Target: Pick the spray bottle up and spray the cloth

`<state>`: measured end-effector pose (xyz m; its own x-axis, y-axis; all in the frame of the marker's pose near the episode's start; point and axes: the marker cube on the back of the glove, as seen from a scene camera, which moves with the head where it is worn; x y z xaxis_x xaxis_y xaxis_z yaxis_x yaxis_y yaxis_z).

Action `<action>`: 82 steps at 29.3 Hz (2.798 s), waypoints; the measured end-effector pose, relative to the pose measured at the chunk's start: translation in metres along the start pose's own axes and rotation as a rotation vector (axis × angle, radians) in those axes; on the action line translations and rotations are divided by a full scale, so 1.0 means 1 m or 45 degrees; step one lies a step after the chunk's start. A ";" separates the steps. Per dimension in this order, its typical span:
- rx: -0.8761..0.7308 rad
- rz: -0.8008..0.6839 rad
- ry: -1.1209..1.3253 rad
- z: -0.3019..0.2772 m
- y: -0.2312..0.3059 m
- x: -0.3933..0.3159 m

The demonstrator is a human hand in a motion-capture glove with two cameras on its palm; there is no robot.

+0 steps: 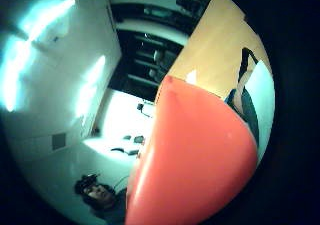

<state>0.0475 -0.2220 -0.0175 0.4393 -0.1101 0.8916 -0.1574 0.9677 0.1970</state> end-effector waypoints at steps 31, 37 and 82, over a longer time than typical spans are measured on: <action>-1.221 -0.082 1.210 0.140 0.097 -0.035; -1.282 -0.046 1.348 0.154 0.111 -0.008; -0.671 -0.343 0.439 0.139 0.070 -0.099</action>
<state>-0.1298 -0.1748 -0.0353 0.6730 -0.3687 0.6412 0.4101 0.9074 0.0913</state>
